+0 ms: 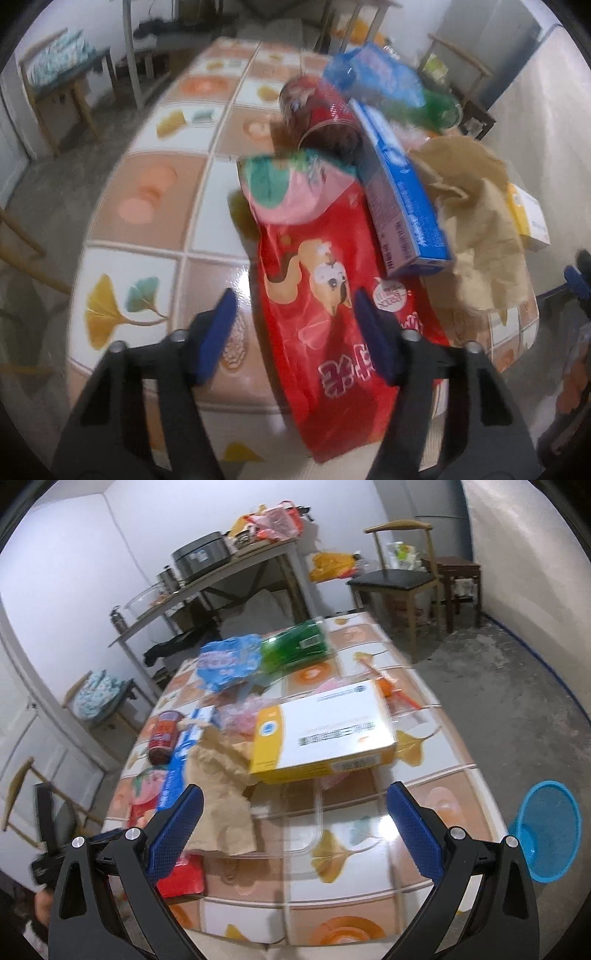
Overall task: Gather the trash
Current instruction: 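Reach the left tool to the red snack bag while the right tool reaches the blue toothpaste box, then close the left tool on the red snack bag while the right tool grips the blue toothpaste box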
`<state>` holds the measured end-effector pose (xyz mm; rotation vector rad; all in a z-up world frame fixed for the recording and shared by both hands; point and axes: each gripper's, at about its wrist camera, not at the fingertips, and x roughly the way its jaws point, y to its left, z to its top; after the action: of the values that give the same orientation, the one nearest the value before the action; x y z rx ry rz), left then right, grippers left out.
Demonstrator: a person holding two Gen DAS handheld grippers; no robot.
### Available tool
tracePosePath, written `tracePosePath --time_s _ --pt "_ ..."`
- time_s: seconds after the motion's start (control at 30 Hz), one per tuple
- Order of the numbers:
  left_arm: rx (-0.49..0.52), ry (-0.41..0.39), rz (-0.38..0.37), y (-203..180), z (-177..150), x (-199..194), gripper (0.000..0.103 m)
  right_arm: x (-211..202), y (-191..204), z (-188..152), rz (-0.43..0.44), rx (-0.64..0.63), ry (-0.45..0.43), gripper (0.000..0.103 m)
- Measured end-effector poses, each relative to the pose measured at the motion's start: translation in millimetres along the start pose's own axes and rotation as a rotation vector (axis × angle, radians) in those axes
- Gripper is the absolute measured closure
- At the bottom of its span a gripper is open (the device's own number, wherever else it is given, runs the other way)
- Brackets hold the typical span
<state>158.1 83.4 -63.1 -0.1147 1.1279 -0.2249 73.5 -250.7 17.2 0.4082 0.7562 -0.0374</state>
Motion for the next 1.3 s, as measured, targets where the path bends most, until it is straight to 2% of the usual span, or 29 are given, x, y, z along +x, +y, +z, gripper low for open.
tracePosePath --time_s 0.03,0.1,0.17,0.33,0.47,0.67,0.8,0.9,1.0,1.07,1.3 --pt "-0.007 0.011 0.009 0.1 0.3 4.1 0.056 -0.7 1.9 0.0 0.013 -0.006 0.001 0.006" --pt "-0.004 0.012 0.047 -1.4 1.8 9.7 0.063 -0.3 8.5 -0.9 0.045 -0.026 0.005 0.006" --pt "0.015 0.002 0.081 -3.8 3.2 11.0 0.079 1.8 15.3 -1.4 0.074 -0.046 0.017 0.006" --pt "0.009 -0.006 0.091 0.4 2.1 9.8 0.094 4.7 34.3 0.3 0.127 -0.095 0.029 0.006" --pt "0.004 -0.009 0.083 8.1 -6.1 1.4 0.097 4.9 53.3 7.3 0.161 -0.137 0.027 0.007" --pt "-0.006 -0.018 0.109 25.8 -17.7 -13.1 0.098 6.8 92.4 18.6 0.204 -0.236 0.023 0.014" --pt "-0.033 -0.031 0.098 39.6 -23.0 -19.3 0.098 31.4 122.5 30.0 0.259 -0.281 0.114 0.023" --pt "-0.053 -0.041 0.079 48.4 -25.0 -21.2 0.098 62.3 145.8 43.5 0.274 -0.316 0.226 0.027" --pt "-0.066 -0.047 0.059 52.3 -26.4 -20.4 0.098 97.2 164.8 51.4 0.260 -0.349 0.337 0.028" --pt "-0.066 -0.051 0.053 53.1 -27.4 -19.5 0.098 123.6 176.9 52.2 0.204 -0.382 0.408 0.028" --pt "-0.059 -0.058 0.045 52.8 -27.3 -18.2 0.098 184.3 192.5 43.7 0.051 -0.454 0.534 0.030"
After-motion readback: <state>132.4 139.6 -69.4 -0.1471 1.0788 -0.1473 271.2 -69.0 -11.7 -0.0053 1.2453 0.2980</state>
